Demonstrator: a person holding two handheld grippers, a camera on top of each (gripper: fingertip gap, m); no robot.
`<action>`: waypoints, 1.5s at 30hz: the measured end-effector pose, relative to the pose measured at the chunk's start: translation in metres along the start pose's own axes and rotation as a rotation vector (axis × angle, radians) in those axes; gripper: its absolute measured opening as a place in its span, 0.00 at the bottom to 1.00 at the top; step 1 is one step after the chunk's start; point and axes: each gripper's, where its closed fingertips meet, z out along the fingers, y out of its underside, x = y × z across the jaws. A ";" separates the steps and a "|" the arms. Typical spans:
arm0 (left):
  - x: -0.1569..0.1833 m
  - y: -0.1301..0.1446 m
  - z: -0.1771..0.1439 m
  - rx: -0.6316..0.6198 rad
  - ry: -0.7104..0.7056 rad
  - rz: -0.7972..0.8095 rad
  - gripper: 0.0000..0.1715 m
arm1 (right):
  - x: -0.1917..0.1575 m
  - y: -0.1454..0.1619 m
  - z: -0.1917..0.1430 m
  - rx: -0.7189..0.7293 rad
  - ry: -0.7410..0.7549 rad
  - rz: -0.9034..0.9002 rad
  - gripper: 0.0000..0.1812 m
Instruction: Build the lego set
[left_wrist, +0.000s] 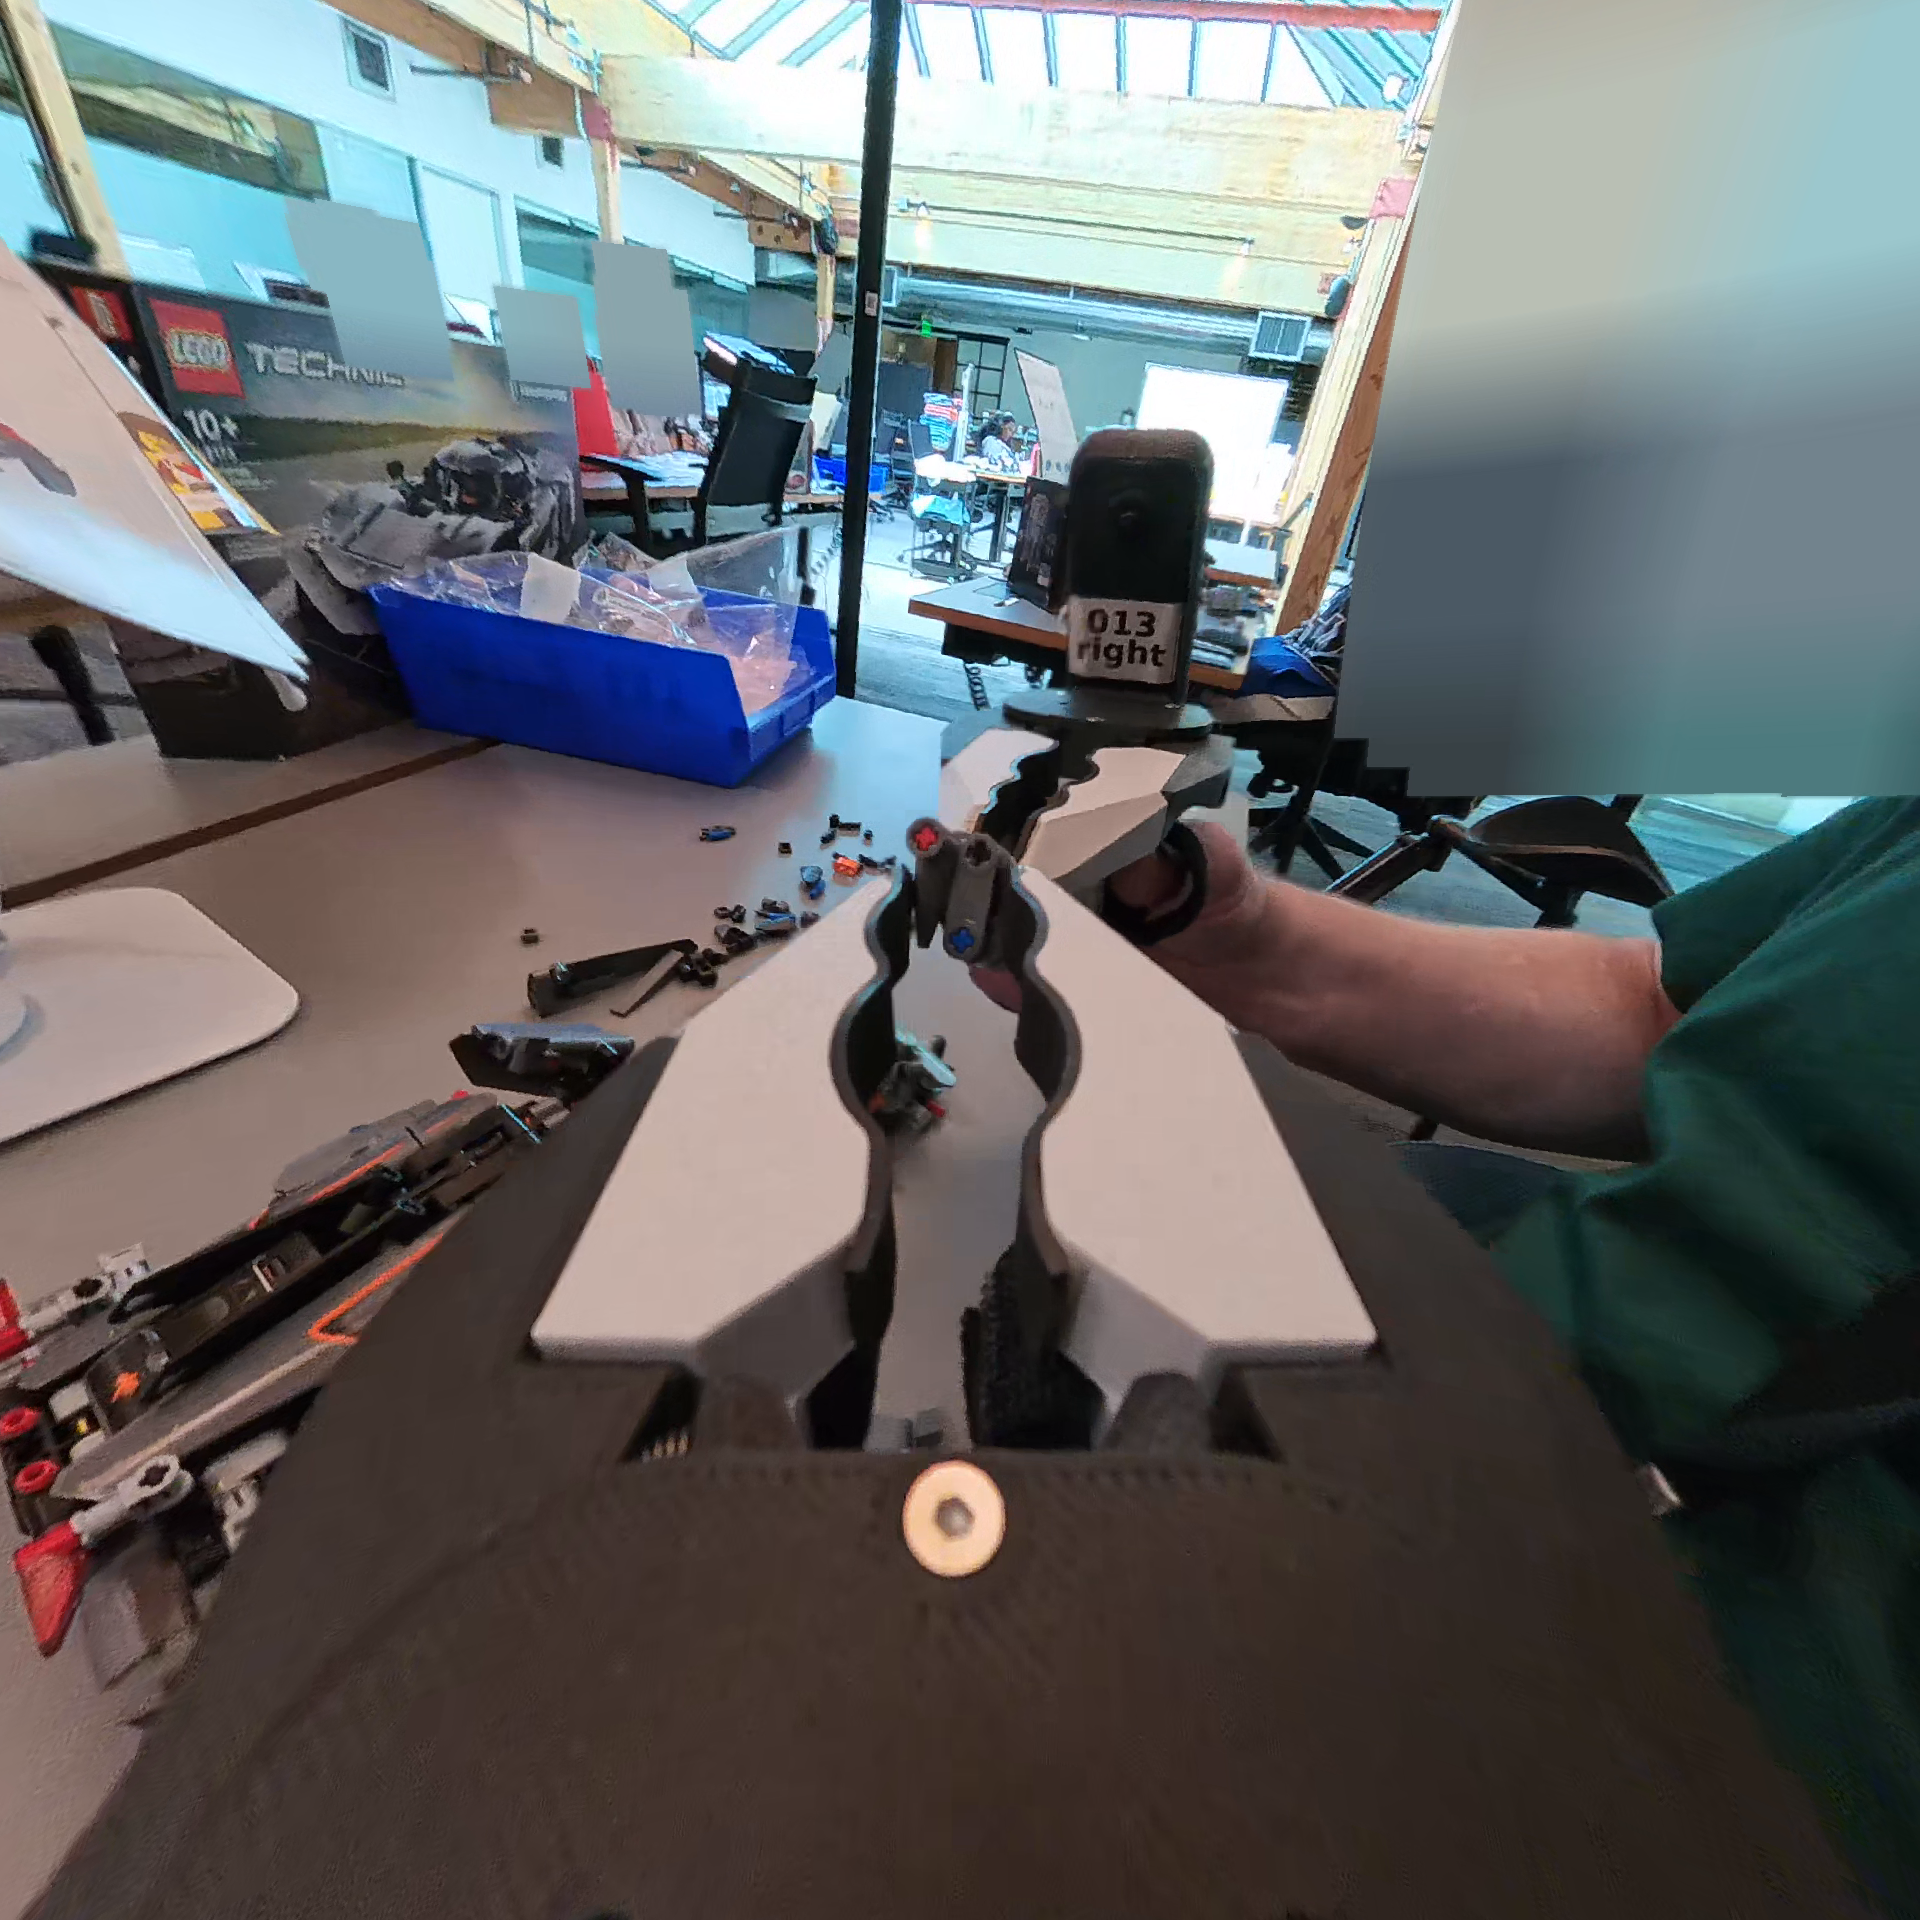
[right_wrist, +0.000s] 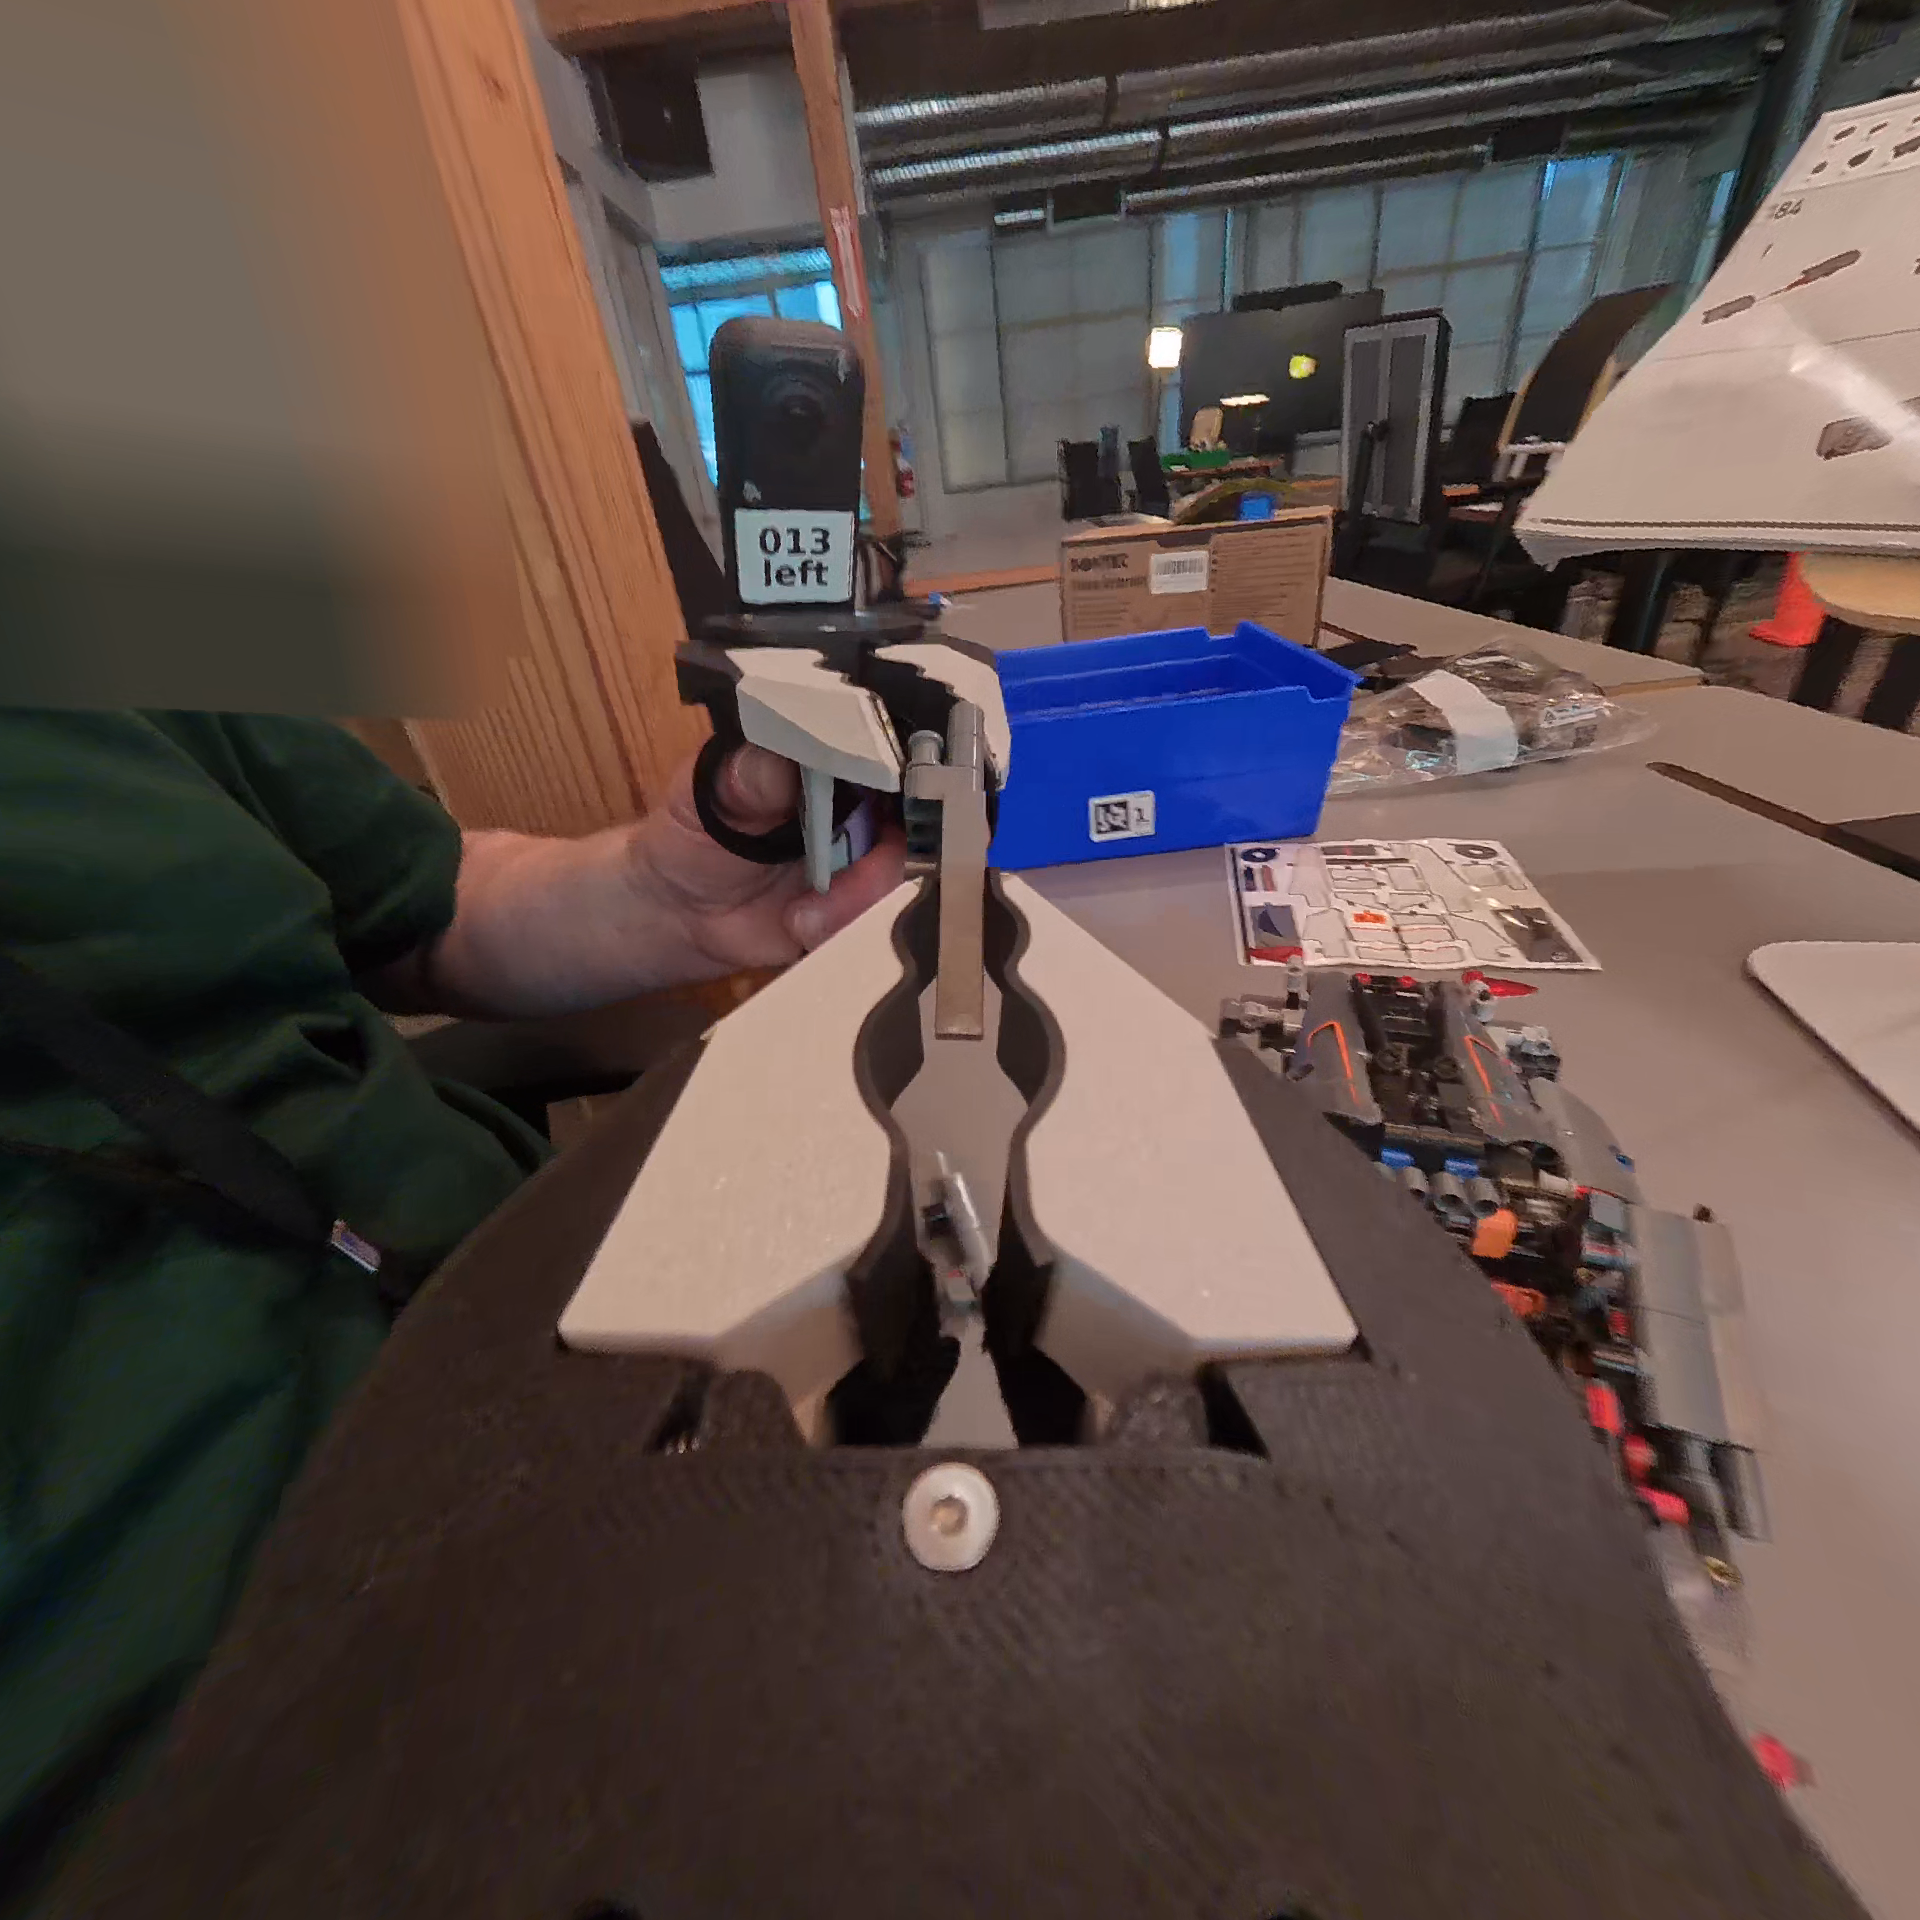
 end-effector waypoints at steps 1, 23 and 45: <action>0.002 -0.002 0.001 0.005 0.000 0.014 0.11 | -0.002 -0.003 -0.001 0.027 -0.035 0.031 0.03; 0.010 -0.016 0.013 0.101 -0.059 0.188 0.06 | -0.002 -0.026 0.005 0.225 -0.069 0.055 0.05; -0.003 -0.017 0.006 -0.376 -0.553 1.748 0.06 | -0.011 -0.036 0.022 0.185 -0.342 0.640 0.16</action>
